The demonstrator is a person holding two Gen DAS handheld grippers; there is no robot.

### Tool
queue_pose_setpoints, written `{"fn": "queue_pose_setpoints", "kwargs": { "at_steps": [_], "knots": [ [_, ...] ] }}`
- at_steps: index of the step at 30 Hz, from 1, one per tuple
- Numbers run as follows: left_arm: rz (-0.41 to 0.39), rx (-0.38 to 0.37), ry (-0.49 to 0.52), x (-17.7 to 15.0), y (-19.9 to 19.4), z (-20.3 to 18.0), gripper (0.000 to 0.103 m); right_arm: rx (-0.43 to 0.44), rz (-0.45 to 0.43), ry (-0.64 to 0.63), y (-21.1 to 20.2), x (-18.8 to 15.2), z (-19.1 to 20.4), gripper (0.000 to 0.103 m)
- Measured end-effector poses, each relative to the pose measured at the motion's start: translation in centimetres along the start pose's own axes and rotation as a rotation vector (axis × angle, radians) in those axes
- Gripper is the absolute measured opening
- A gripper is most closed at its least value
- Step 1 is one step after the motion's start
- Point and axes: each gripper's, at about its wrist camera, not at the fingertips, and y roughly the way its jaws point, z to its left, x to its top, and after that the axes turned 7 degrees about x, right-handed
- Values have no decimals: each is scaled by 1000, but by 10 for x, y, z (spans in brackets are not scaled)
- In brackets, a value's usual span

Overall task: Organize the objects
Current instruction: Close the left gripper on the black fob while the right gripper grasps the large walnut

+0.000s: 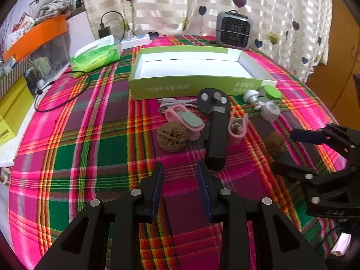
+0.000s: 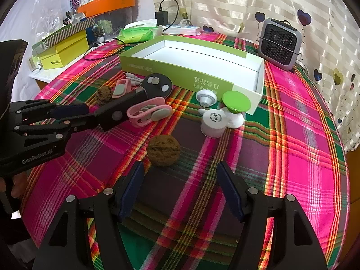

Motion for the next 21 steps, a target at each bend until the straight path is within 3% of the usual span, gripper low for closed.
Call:
{"fn": "queue_pose_setpoints", "kwargs": {
  "at_steps": [9,17,21],
  "knots": [
    [-36,-88,39,7,-9,-8,29,46,-2,-23,7,10,8,61],
    [-50,-135,29,15,-11,-15,31,60,-13,-2,8,16,-1,37],
    [-48,-154,27,20,-9,-22,33,71,-15,3,7,15,-3,32]
  ]
}}
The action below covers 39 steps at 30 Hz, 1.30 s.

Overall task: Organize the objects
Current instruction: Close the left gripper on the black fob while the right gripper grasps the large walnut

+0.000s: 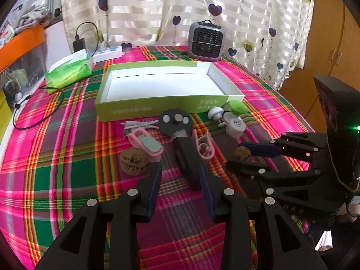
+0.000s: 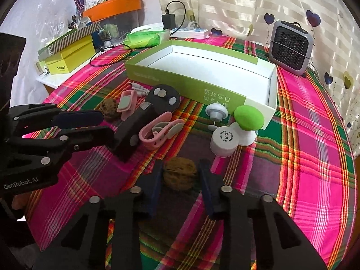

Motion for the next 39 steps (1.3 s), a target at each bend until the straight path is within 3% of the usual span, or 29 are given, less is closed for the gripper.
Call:
{"fn": "queue_pose_setpoints", "kwargs": {
  "at_steps": [16,20,39],
  "knots": [
    [67,12,-17,4,24,-11,35,18,-5,5,-4,-3,-4,32],
    [74,17,-20,3,25,-10,24,15,-13,9,-7,-6,-5,32],
    [-28,40,-68,3,-7,4,21,-25,-94,-2,-33,3,1,32]
  ]
}}
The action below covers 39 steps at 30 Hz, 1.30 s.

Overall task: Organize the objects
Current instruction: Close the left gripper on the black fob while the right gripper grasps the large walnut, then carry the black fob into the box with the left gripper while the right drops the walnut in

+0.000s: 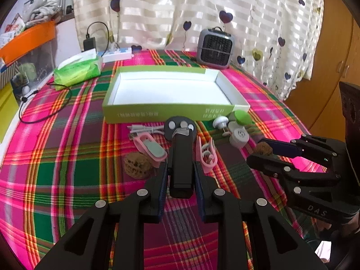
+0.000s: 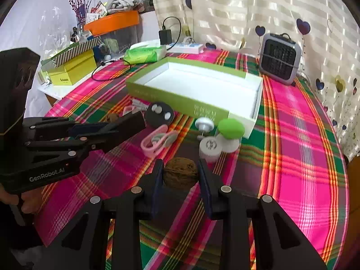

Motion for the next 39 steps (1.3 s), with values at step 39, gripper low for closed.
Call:
{"fn": "queue_pose_setpoints", "kwargs": {
  "at_steps": [39],
  "knots": [
    [45,56,-2,93,103,18,21,8,64,86,97,87,-74,32]
  ]
}}
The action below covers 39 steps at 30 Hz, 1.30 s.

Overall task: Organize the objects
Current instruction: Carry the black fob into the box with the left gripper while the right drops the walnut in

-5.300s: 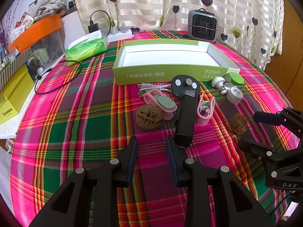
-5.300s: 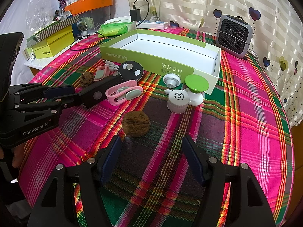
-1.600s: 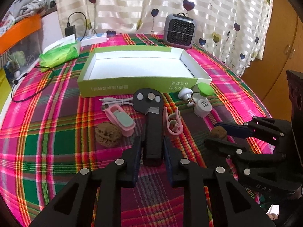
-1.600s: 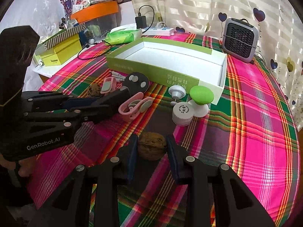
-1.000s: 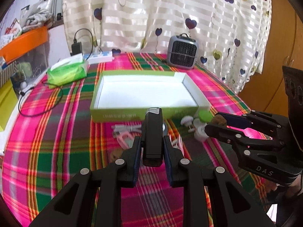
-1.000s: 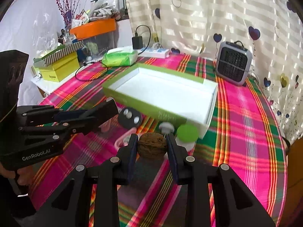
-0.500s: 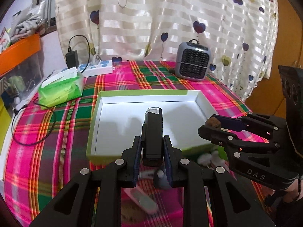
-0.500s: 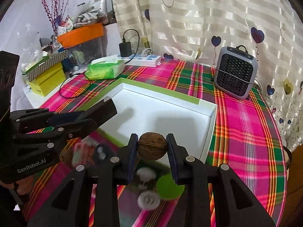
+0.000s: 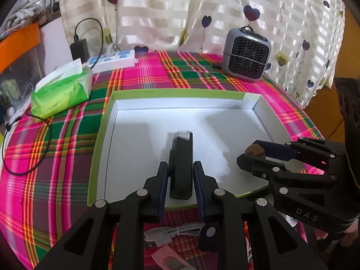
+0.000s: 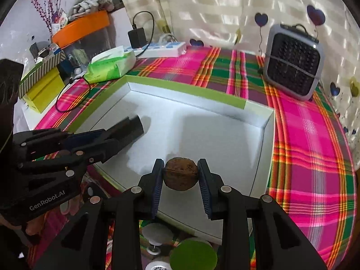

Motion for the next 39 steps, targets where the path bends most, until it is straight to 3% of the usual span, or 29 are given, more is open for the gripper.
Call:
{"fn": "queue_pose_setpoints", "kwargs": {
  "at_steps": [19,28,39],
  "knots": [
    [46,-44,-49,-12,-12,3,22,15,38,-57,-6,-4,4,35],
    [-26,-45,-73,-18,-43,10,22,-12,-84,-52,-51,-11,10,35],
    [-67,-27,-66,-46,-72,9,22,6,-134,5,-84,-50,23,35]
  ]
}}
